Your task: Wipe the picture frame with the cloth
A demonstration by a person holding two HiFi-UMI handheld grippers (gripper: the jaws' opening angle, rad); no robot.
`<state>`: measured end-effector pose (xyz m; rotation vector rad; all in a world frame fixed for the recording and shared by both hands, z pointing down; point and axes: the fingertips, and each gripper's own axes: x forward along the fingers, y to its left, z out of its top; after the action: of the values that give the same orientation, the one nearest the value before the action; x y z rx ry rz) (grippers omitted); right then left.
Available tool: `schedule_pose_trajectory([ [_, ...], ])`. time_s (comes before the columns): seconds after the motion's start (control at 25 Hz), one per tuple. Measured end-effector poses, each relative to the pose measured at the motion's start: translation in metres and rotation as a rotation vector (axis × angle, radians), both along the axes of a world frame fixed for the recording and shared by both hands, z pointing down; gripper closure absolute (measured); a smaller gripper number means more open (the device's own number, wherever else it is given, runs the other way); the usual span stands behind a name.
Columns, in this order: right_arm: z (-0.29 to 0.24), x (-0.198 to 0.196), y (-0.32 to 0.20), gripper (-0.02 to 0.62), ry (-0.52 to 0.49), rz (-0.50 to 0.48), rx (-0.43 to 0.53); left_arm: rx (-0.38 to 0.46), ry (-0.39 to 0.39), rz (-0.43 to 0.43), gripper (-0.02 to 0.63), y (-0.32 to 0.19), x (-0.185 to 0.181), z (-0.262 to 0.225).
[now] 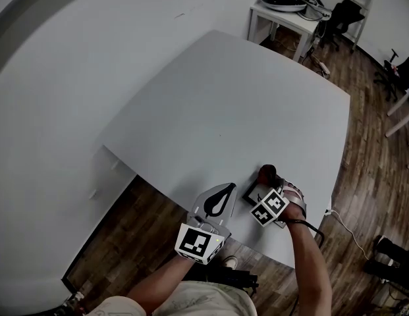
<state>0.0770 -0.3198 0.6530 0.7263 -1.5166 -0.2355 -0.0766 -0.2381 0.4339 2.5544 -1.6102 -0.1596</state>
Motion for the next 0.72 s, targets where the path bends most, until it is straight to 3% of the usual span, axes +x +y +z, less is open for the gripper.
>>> schedule_pose_trajectory([
  [0.72,0.001,-0.027,0.065,0.535,0.085,-0.155,-0.02,0.015,-0.008,-0.001,0.606,0.002,-0.005,-0.007],
])
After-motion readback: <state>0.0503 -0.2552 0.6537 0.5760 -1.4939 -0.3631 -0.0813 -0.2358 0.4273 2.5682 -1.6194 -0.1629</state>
